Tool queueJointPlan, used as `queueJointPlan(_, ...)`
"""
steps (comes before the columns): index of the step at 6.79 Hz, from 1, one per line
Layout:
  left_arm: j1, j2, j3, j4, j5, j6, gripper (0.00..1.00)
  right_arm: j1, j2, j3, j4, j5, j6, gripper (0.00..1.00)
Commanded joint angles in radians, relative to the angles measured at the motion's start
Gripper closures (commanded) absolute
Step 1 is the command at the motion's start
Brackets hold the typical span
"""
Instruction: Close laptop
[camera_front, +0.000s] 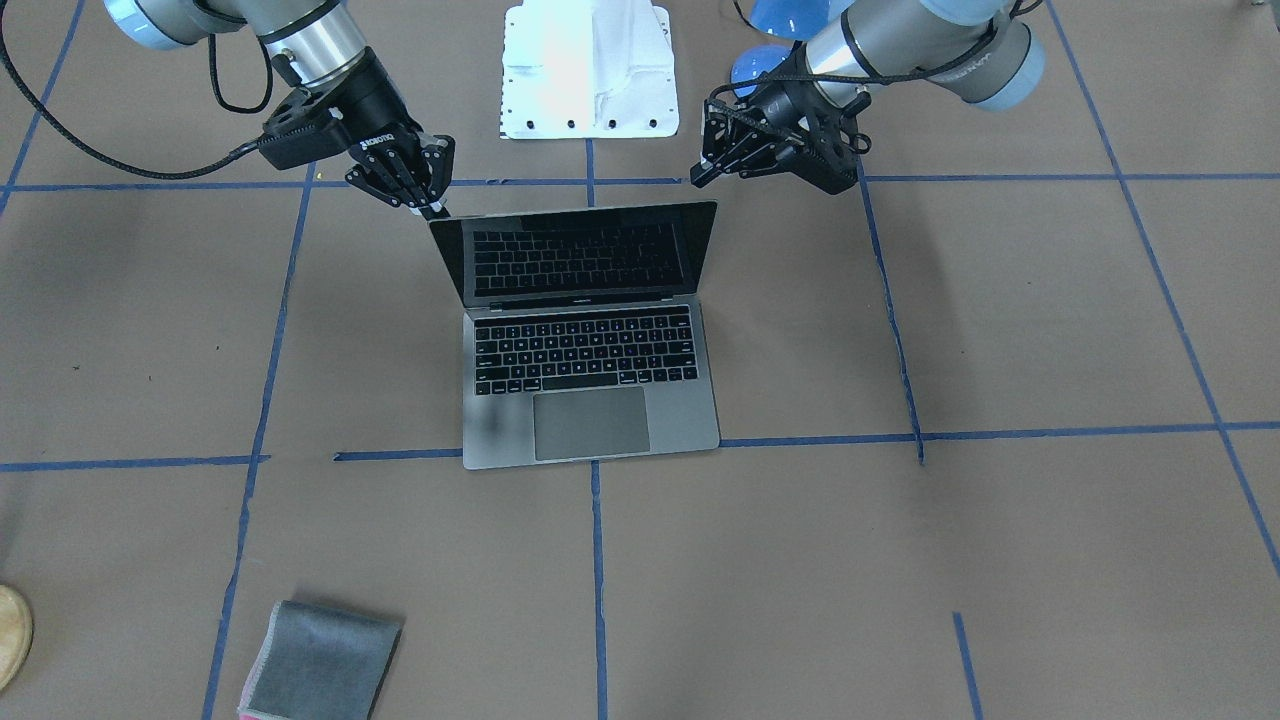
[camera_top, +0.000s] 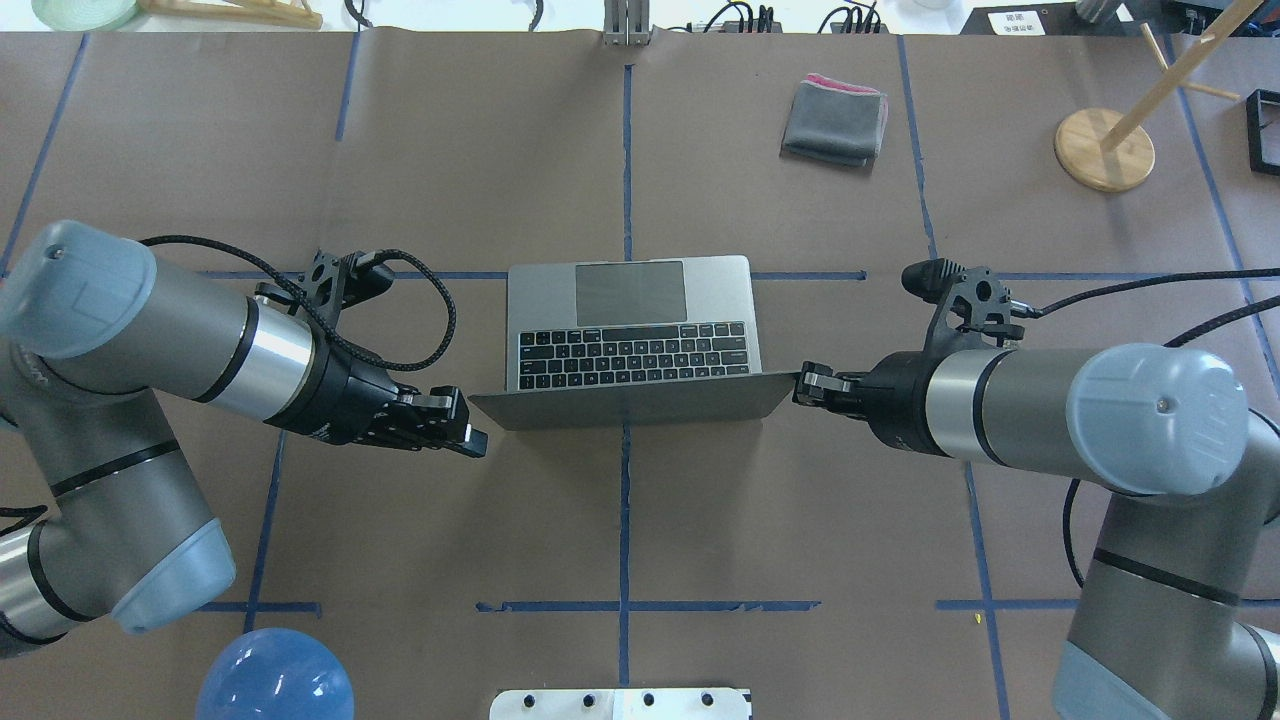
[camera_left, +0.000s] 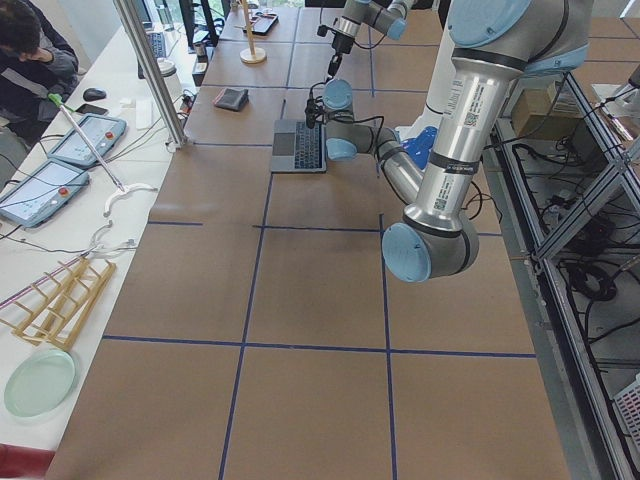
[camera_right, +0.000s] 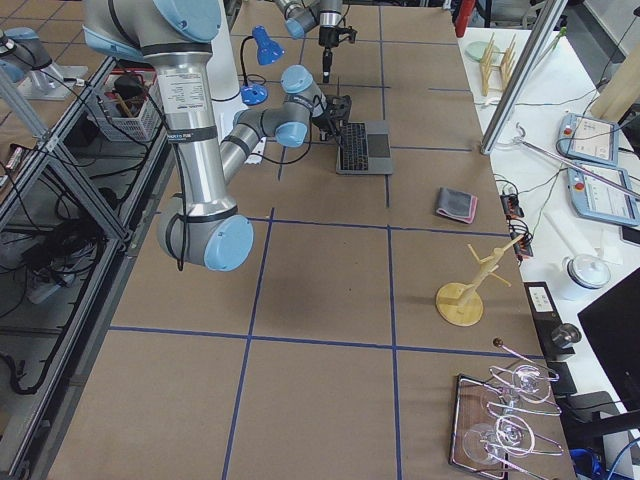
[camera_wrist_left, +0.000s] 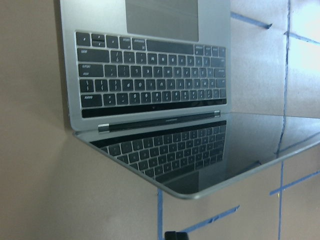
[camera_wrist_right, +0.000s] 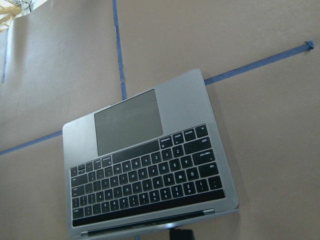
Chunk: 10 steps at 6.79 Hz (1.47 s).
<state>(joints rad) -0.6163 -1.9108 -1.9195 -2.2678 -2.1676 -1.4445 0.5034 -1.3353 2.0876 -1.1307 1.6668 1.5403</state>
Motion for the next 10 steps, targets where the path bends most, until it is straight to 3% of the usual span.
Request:
queueJointPlan(1, -0.017, -0.051, 0.061, 0.007, 0.04, -0.001, 1.0, 0.035, 0.039, -0.041, -0.029, 0.001, -0.012, 1.0)
queueJointPlan(10, -0.117, -0.194, 0.328, 0.007, 0.077, 0.007, 1.0, 0.148, 0.215, -0.312, -0.026, 0.068, -0.069, 1.0)
